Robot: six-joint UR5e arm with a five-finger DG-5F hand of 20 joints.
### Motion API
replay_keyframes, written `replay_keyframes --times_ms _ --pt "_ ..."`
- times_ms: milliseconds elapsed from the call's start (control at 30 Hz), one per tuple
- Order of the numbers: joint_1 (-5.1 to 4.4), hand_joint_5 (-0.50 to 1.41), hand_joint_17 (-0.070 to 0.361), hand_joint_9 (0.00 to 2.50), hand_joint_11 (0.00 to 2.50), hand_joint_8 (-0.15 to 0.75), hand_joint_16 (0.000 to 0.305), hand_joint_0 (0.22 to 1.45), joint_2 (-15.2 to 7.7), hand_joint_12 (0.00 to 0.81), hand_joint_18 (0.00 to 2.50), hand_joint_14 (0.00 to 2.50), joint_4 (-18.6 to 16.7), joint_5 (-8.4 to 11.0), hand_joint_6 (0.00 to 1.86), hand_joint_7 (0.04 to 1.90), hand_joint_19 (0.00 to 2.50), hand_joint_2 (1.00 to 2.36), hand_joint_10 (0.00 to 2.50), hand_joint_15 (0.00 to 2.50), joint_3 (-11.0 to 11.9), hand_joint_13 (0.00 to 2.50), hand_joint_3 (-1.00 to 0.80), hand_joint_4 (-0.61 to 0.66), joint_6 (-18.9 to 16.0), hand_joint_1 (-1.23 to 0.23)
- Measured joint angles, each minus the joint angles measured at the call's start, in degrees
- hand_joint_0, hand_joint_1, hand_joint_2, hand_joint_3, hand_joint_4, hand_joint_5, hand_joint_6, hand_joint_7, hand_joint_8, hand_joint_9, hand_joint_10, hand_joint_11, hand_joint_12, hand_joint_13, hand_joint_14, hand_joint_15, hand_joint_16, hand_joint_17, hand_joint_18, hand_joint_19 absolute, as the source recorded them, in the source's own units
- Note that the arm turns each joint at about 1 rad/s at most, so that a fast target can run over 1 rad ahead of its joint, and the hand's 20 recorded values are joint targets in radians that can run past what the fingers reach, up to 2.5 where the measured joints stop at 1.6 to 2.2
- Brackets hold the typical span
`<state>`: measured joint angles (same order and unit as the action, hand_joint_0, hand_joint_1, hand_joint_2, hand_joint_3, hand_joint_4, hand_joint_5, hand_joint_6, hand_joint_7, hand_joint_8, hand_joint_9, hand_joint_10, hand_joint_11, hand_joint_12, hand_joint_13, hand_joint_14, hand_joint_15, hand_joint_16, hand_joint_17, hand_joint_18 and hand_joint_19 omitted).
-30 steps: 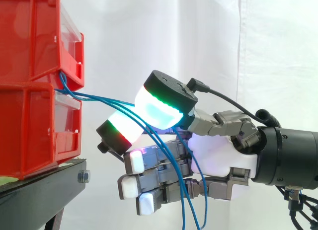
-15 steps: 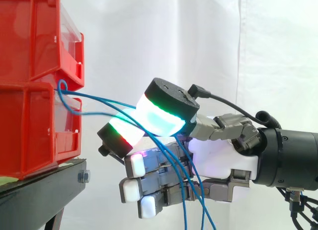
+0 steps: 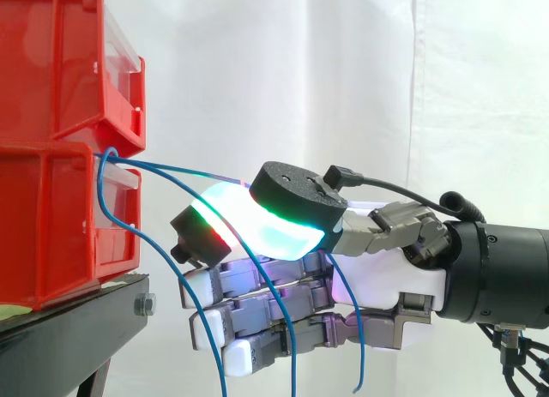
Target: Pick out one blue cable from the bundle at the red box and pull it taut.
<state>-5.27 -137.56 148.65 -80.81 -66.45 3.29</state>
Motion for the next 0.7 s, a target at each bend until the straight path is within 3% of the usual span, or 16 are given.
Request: replay_keyframes --times_ms 267,700 --pt "0.00 -0.24 0.085 0.76 0.71 0.188 0.038 0.51 0.00 0.294 0.70 0.02 0.30 -0.04 0.94 0.96 0.59 1.00 0.02 0.56 0.01 0.80 -0.50 0.05 -0.12 -0.96" --pt "0.01 -0.20 0.102 0.92 0.71 0.237 0.045 0.45 0.01 0.327 0.77 0.02 0.24 -0.05 0.91 0.94 0.63 1.00 0.02 0.57 0.01 0.88 -0.50 0.07 -0.13 -0.82"
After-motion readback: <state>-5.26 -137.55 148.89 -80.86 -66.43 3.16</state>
